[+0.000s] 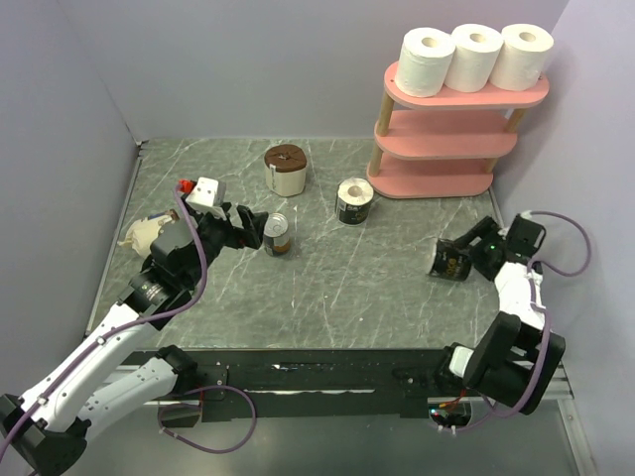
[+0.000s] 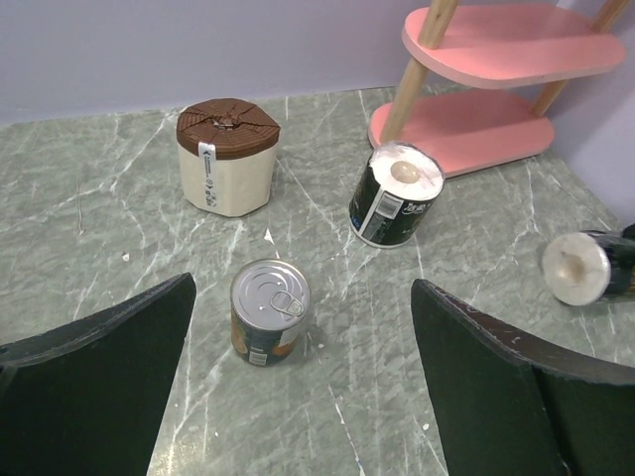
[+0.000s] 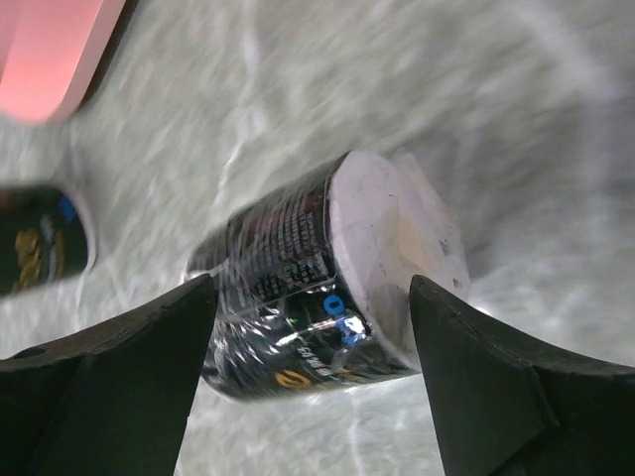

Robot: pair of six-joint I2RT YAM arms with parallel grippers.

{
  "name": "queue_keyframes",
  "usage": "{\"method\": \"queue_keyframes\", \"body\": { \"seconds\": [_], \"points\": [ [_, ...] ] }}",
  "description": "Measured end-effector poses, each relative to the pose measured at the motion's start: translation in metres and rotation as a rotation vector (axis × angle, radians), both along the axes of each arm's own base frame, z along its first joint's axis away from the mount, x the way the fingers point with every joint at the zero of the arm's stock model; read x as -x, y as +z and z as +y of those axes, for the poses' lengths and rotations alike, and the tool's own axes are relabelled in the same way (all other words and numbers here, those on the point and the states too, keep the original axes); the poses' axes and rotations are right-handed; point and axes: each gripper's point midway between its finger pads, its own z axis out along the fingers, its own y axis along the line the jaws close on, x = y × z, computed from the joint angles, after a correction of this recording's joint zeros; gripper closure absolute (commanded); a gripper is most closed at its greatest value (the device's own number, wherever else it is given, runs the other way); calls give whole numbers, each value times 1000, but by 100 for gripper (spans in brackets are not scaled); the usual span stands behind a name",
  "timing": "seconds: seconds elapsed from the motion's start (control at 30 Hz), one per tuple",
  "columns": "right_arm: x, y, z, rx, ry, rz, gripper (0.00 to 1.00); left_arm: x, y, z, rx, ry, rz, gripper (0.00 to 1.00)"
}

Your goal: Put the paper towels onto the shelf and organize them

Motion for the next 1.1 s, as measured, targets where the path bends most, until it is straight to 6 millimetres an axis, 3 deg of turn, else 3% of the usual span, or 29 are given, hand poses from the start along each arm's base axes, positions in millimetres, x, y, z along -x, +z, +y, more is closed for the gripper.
{"method": "queue_keyframes", "body": {
  "seconds": [0.23,0.37,0.57,0.77,0.93,1.1],
  "points": [
    [-15,-6,69,-32,220,2,15,0,1,1,1,7,-2,4],
    [-23,-10,91,-21,295,33,15,2,4,4,8,12,-12,4],
    [-39,1,83,127,254,129,15,3,7,6,13,18,-21,4],
    [-40,30,74,326,178,192,15,5,11,7,21,18,-30,4],
    [-43,43,92,425,179,235,14,7,14,9,28,19,-40,4],
    [-49,36,111,510,182,321,12,9,18,10,34,20,-49,4]
  ]
}}
